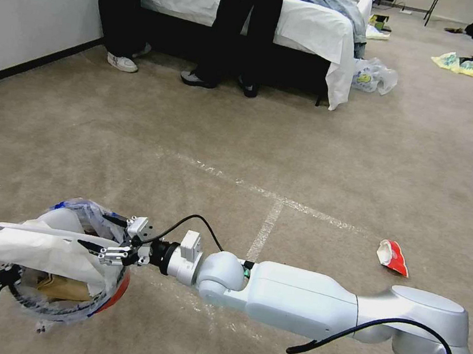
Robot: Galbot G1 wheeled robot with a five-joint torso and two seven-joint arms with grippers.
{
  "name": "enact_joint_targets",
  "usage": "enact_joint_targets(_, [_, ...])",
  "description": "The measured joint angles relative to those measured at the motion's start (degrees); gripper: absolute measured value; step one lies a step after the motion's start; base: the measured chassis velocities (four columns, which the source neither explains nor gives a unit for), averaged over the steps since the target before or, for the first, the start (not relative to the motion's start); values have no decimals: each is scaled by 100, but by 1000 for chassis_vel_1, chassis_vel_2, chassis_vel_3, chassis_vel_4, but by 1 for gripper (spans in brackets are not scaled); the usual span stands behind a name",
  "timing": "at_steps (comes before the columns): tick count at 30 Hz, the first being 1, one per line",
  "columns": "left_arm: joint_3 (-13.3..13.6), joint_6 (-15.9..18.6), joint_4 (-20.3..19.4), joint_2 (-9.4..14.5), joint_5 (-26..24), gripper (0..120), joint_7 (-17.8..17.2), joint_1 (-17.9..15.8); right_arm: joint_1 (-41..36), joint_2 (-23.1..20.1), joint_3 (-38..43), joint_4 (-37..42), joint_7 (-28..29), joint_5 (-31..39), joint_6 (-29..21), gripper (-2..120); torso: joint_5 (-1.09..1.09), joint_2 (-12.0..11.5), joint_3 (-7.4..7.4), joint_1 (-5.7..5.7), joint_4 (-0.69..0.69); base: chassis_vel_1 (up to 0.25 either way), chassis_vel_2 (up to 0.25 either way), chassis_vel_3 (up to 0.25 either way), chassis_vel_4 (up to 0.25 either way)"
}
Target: Pick up the trash bin and place the garbage on the floor into it.
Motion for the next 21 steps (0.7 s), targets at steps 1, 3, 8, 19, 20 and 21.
enact_joint_targets(1, [-1,0,0,2,0,1,1,0,4,0,7,8,0,0,-1,86,0,0,0,0,0,0,0,0,0])
enact_joint_targets(3, [-2,0,0,4,0,1,1,-4,8,-2,18,12,2,0,-2,92,0,0,0,0,0,0,0,0,0])
enact_joint_targets(8, [-5,0,0,7,-2,1,1,-5,26,-30,29,40,5,2,-8,99,0,0,0,0,0,0,0,0,0])
enact_joint_targets(19, [-36,0,13,38,-26,1,-7,-37,81,-105,15,168,24,18,-21,100,0,0,0,0,0,0,0,0,0])
enact_joint_targets(20, [-44,0,21,47,-31,1,-10,-41,91,-130,8,198,27,25,-28,100,0,0,0,0,0,0,0,0,0])
enact_joint_targets(21, [-44,0,21,47,-31,1,-10,-41,91,-130,8,198,27,25,-28,100,0,0,0,0,0,0,0,0,0])
